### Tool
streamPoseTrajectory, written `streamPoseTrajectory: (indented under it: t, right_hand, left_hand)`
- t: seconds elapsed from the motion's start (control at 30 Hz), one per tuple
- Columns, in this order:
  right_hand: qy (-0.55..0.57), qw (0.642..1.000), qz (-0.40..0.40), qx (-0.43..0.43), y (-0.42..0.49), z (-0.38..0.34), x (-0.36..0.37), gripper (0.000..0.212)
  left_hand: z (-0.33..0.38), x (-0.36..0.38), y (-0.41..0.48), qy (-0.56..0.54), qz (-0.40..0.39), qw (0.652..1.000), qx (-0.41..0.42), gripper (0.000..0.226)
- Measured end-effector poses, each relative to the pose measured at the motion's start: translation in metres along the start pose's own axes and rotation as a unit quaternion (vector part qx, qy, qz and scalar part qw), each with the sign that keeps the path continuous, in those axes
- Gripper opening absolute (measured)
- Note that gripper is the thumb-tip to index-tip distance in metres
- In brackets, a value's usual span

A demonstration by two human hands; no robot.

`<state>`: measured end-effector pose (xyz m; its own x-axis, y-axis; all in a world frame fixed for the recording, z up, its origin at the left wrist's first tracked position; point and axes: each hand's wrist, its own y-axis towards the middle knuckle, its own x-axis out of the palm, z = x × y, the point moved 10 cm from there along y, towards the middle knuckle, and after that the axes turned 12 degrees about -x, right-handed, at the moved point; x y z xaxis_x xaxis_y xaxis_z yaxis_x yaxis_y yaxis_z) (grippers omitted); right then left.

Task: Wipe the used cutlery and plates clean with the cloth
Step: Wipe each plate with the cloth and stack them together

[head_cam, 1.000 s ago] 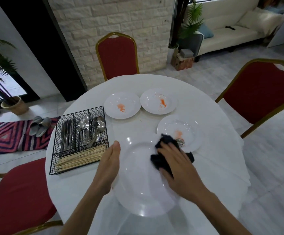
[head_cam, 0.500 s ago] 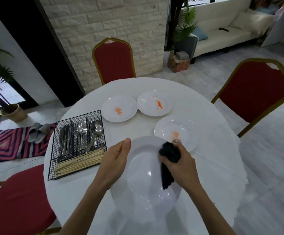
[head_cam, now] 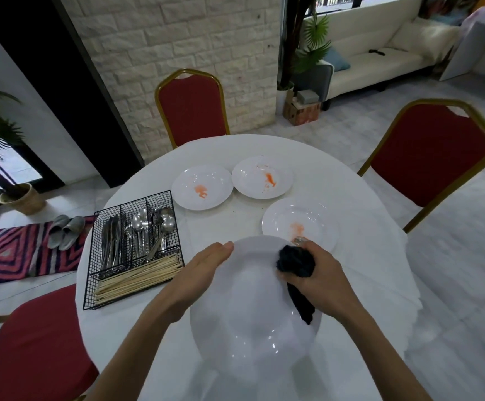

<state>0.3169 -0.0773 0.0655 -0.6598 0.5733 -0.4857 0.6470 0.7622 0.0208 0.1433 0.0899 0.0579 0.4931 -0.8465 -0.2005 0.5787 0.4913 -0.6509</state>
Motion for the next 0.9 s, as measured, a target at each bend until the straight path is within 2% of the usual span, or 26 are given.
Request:
streamPoseTrajectory:
  t: [0.07, 0.13, 0.2, 0.27, 0.37, 0.47, 0.57, 0.63, 0.73, 0.83, 0.9]
  right_hand:
    - [-0.063, 0.995, -0.046, -0.061, 0.005, -0.026, 0.005, 0.029]
    - [-0.109, 0.985, -0.076, -0.108, 0.005, -0.046, 0.013, 0.029]
    - [-0.132, 0.976, -0.089, -0.149, 0.005, -0.060, 0.020, 0.028]
    - [-0.123, 0.976, -0.081, -0.162, 0.004, -0.061, 0.021, 0.027]
    - [-0.074, 0.989, -0.036, -0.121, 0.004, -0.047, 0.015, 0.034]
    - [0.024, 0.998, 0.051, -0.035, -0.002, -0.017, 0.005, 0.035]
    - [0.168, 0.972, 0.139, 0.087, -0.016, 0.023, 0.011, 0.038]
    - [0.247, 0.945, 0.159, 0.143, -0.025, 0.039, 0.027, 0.036]
    - [0.260, 0.936, 0.169, 0.167, -0.030, 0.048, 0.030, 0.031]
    - [0.227, 0.950, 0.144, 0.162, -0.027, 0.052, 0.017, 0.030]
    - [0.188, 0.966, 0.112, 0.139, -0.023, 0.047, 0.010, 0.028]
  left_hand:
    - [0.007, 0.013, -0.006, 0.037, -0.030, 0.999, -0.004, 0.078]
    - [0.016, 0.029, -0.018, 0.071, -0.059, 0.996, 0.009, 0.057]
    - [0.022, 0.039, -0.024, 0.118, -0.054, 0.991, 0.043, 0.047]
    - [0.030, 0.044, -0.030, 0.157, -0.018, 0.983, 0.098, 0.049]
    - [0.036, 0.031, -0.034, 0.169, 0.067, 0.972, 0.147, 0.064]
    - [0.038, 0.011, -0.035, 0.105, 0.118, 0.972, 0.175, 0.068]
    - [0.038, -0.017, -0.037, -0.040, 0.172, 0.966, 0.189, 0.084]
    - [0.039, -0.022, -0.044, -0.125, 0.195, 0.953, 0.195, 0.079]
    - [0.028, -0.011, -0.041, -0.188, 0.158, 0.954, 0.170, 0.051]
    - [0.010, -0.009, -0.024, -0.187, 0.072, 0.976, 0.081, 0.064]
    - [0.007, -0.010, -0.019, -0.151, 0.023, 0.988, 0.035, 0.057]
